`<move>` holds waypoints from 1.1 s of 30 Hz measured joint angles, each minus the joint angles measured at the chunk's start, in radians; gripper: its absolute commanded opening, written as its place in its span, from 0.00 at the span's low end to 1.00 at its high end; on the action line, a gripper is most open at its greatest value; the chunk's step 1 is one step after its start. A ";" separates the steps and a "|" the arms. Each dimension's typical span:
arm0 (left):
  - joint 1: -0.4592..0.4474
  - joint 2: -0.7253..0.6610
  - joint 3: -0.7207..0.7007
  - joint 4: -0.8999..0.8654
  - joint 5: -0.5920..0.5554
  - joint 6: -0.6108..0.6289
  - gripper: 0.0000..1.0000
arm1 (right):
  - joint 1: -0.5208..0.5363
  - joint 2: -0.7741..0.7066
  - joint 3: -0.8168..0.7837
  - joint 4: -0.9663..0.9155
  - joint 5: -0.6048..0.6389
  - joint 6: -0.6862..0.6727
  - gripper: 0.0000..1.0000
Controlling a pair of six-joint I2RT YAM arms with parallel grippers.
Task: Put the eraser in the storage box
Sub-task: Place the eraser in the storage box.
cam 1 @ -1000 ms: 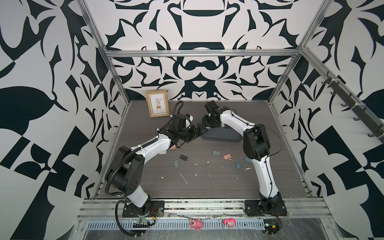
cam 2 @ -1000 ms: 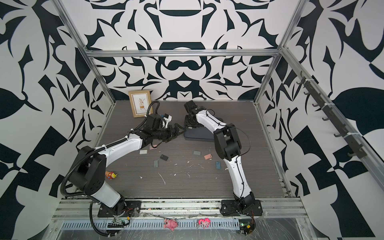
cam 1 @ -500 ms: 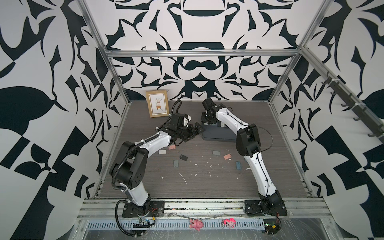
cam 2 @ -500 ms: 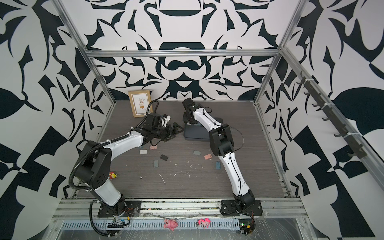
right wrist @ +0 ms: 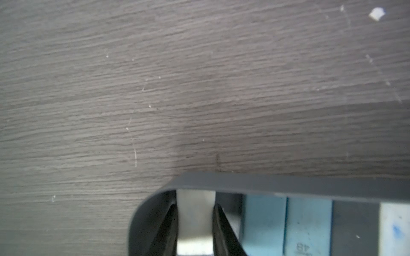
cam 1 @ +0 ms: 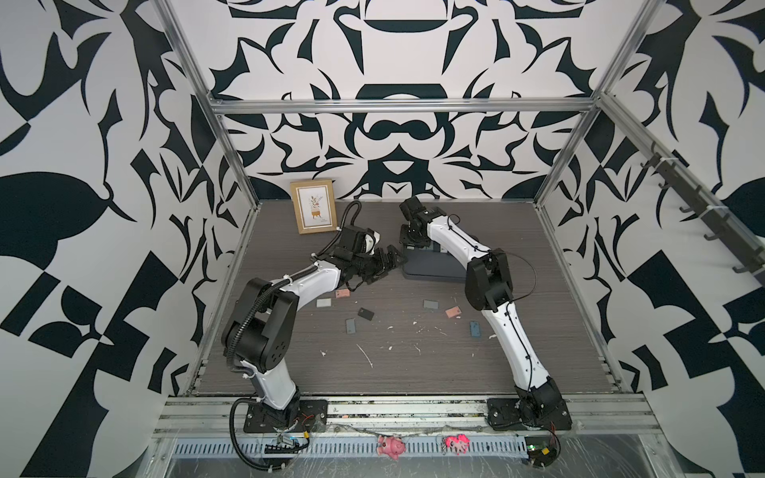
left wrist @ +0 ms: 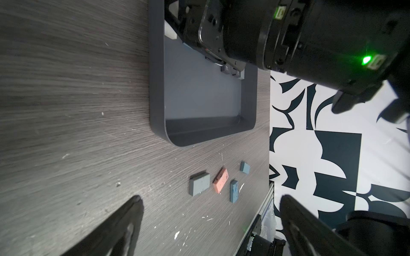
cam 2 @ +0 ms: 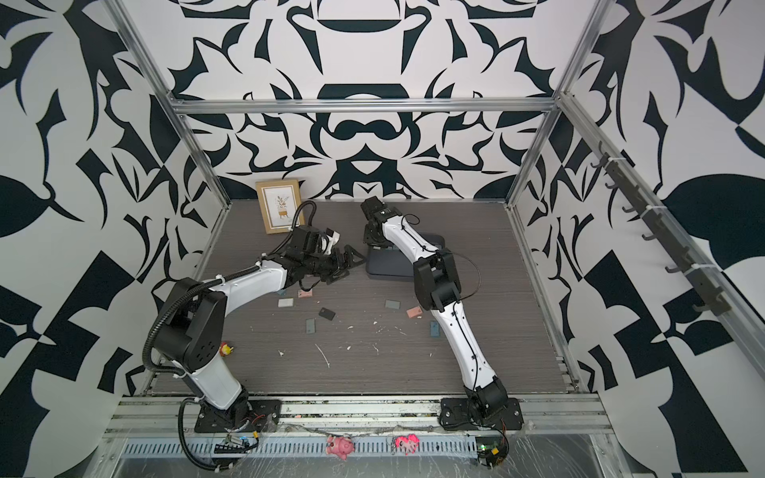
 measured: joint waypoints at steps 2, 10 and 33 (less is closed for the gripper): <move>0.001 0.000 0.000 0.000 0.002 0.000 0.99 | 0.000 0.000 0.000 -0.002 0.005 -0.002 0.32; 0.002 0.000 0.000 0.000 0.010 0.000 0.99 | 0.000 0.002 0.029 -0.021 0.031 -0.010 0.38; 0.002 0.000 0.000 -0.002 0.011 0.002 0.99 | 0.013 0.009 0.087 -0.056 0.059 -0.033 0.56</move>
